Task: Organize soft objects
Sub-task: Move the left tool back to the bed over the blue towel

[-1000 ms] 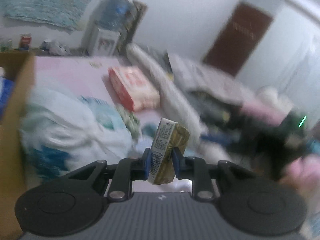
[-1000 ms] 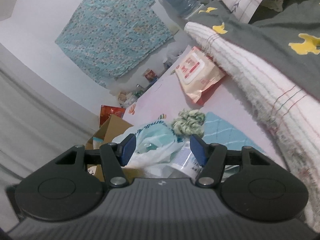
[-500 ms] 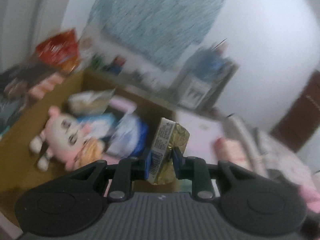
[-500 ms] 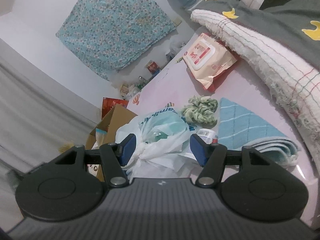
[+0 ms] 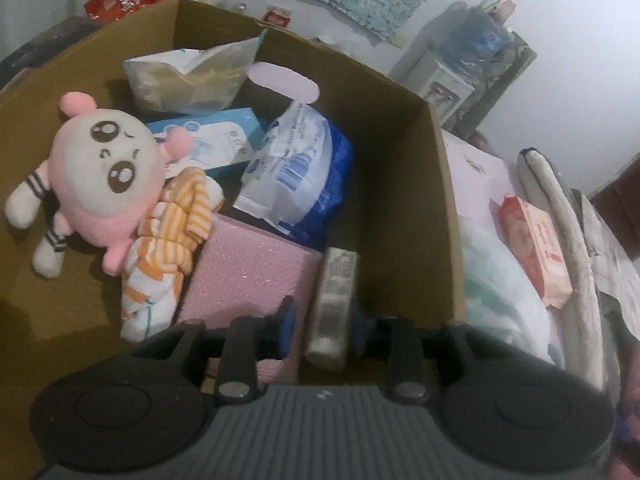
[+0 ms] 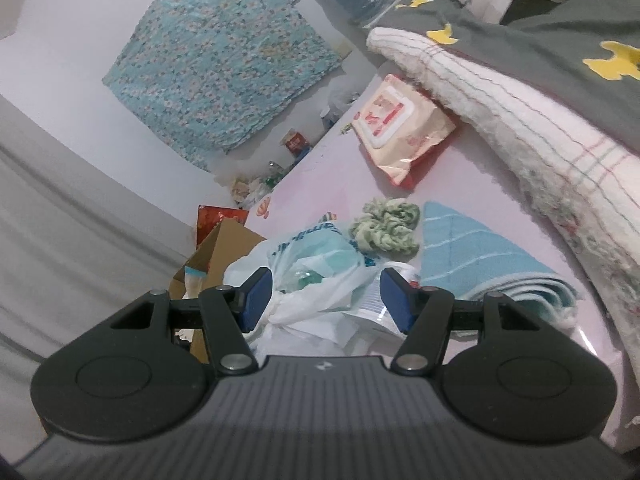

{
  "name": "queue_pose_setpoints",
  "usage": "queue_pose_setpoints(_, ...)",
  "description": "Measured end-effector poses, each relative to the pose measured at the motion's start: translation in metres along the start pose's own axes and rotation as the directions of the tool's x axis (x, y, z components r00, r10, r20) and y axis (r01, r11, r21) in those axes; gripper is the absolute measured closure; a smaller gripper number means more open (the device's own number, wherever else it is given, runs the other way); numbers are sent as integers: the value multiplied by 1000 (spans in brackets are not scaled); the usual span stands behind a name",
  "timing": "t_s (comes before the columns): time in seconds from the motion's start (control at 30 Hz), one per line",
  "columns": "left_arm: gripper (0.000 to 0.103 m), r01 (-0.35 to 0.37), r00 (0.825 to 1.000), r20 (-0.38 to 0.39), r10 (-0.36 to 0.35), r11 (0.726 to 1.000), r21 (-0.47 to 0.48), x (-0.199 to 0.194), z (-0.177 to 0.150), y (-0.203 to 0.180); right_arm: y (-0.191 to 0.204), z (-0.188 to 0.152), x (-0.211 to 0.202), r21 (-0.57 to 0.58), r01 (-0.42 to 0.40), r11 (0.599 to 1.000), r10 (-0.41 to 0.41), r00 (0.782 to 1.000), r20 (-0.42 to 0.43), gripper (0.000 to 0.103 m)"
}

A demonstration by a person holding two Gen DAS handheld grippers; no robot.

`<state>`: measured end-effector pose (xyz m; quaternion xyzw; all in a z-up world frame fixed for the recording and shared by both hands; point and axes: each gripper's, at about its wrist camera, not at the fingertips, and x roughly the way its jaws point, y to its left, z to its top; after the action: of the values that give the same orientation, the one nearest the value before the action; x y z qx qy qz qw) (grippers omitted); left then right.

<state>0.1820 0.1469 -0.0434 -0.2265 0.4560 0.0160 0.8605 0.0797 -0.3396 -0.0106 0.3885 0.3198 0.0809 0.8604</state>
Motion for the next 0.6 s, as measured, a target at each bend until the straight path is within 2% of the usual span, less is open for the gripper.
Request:
queue_pose_setpoints(0.07,59,3,1000,16,-3,1000,-15,-5,1,1,-3,-1,-5,1,9,1000,-9,1000,9,43)
queue_pose_setpoints(0.13,59,-12,999,49,13,1000,-20,-17,1,-1,-5,-1,-10,-5,28,1000,-28,999,22,43)
queue_pose_setpoints(0.23,54,-30,988,155,29,1000,7,-49,-4,-7,-4,2,-18,-54,75,996,-73,997,42,41)
queue_pose_setpoints(0.33,47,-22,964,267,-2,996,90,-90,-20,-26,-2,10,-14,-154,151,976,-148,988,34,37)
queue_pose_setpoints(0.4,40,16,951,301,-73,982,186,-114,-35,-46,-3,18,-5,-213,197,957,-196,980,26,37)
queue_pose_setpoints(0.47,33,92,944,276,-181,947,307,-131,-52,-66,-5,26,6,-263,228,937,-231,973,21,37)
queue_pose_setpoints(0.53,32,184,938,202,-280,900,394,-138,-71,-87,-9,32,21,-311,251,917,-263,965,4,43)
queue_pose_setpoints(0.6,32,267,933,107,-345,858,438,-134,-87,-104,-15,35,40,-343,285,895,-311,950,-22,51)
